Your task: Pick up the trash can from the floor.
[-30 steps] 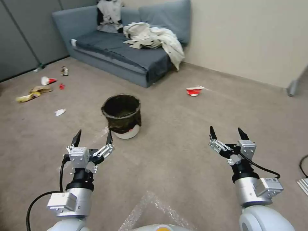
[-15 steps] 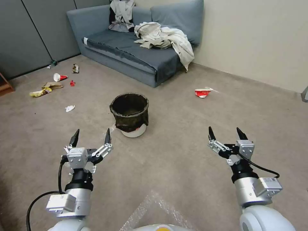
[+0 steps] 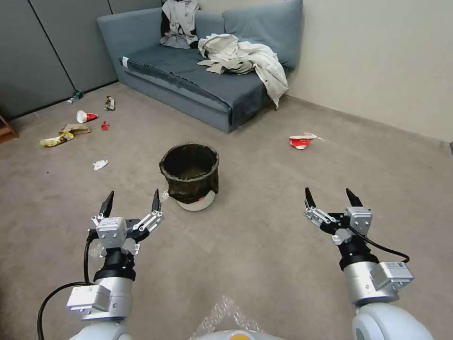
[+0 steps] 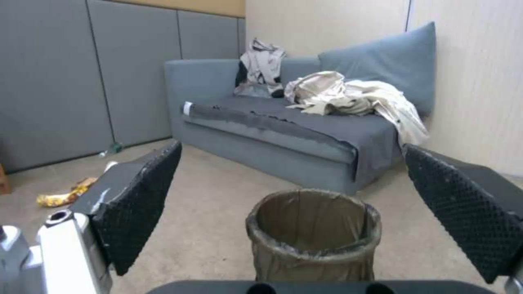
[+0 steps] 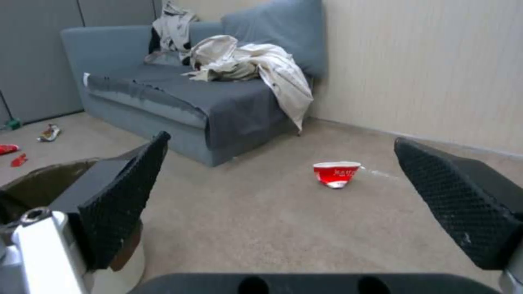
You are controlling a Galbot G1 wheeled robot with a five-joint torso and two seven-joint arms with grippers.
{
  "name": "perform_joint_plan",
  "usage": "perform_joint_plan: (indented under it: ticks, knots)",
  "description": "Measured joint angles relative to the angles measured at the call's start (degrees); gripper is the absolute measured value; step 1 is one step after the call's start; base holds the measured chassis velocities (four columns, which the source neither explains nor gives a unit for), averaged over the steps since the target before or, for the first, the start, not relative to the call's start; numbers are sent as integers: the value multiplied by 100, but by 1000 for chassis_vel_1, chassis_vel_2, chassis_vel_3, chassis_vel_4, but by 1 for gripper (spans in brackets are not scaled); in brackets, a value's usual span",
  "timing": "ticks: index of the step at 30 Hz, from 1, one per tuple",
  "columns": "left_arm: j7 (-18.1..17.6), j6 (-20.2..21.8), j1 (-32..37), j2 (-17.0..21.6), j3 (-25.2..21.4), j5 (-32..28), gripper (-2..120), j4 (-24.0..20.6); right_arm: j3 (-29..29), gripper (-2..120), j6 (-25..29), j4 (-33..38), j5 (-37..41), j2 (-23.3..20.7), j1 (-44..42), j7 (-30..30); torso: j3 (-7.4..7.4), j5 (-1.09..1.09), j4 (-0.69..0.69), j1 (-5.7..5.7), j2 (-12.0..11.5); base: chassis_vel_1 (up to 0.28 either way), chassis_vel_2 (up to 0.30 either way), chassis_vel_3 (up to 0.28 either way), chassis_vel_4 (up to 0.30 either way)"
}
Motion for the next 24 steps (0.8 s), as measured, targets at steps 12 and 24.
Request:
perform_joint_plan:
  ticks: [12, 24]
  knots:
    - [-19, 19, 12, 6, 2, -11, 100, -32, -22, 100, 19, -1, -24, 4, -20, -49, 0, 0, 0, 0, 0, -78, 86, 76, -80]
    - [-75, 106, 15, 6, -20, -12, 100, -46, -22, 100, 35, -19, -41, 5, -8, -89, 0, 0, 0, 0, 0, -103, 97, 107, -102]
